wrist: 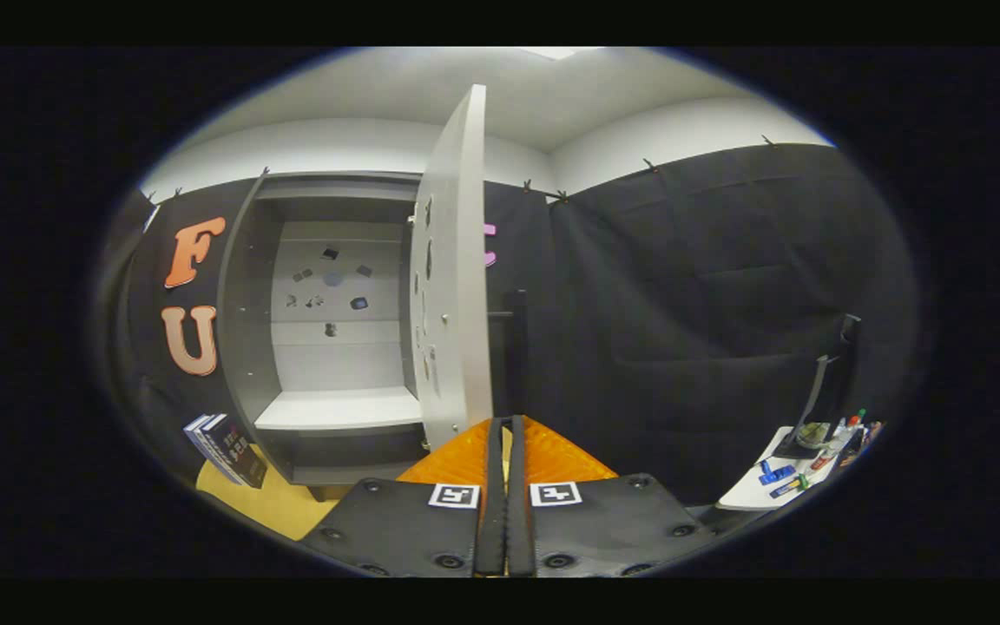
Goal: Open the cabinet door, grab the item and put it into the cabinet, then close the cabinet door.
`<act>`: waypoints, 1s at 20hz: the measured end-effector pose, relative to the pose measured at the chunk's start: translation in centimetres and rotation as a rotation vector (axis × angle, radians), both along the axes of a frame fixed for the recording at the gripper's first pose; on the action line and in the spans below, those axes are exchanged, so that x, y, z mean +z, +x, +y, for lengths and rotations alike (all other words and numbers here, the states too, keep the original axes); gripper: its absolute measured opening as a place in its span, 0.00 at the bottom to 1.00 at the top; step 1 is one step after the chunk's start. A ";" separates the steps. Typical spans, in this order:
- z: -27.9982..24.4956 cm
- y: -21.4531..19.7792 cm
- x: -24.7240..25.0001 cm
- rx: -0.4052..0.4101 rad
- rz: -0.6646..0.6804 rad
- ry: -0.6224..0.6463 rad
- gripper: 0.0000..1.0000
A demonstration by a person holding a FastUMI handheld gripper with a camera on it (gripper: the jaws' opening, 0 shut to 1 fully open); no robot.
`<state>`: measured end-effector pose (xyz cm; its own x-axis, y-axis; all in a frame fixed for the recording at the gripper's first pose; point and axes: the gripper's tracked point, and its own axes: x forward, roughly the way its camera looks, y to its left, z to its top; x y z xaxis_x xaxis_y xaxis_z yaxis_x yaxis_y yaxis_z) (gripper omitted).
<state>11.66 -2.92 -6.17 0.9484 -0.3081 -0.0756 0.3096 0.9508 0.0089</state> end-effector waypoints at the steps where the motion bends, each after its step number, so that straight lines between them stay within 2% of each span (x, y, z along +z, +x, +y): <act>1: 0.6 0.2 -0.2 0.011 -0.015 0.029 0.08; 3: 2.6 0.7 -1.2 0.061 -0.025 0.055 0.10; 9: 10.0 4.7 -11.0 0.266 0.094 0.086 0.22; 14: 14.5 6.9 -19.1 0.377 0.216 0.058 0.31; 17: 16.3 7.8 -24.3 0.424 0.300 0.094 0.37; 19: 17.2 8.3 -27.1 0.451 0.329 0.106 0.47; 20: 17.5 8.5 -28.4 0.456 0.343 0.103 0.59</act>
<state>20.16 14.57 -34.61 0.8996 0.1512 -0.4098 -0.1298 0.9883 0.0796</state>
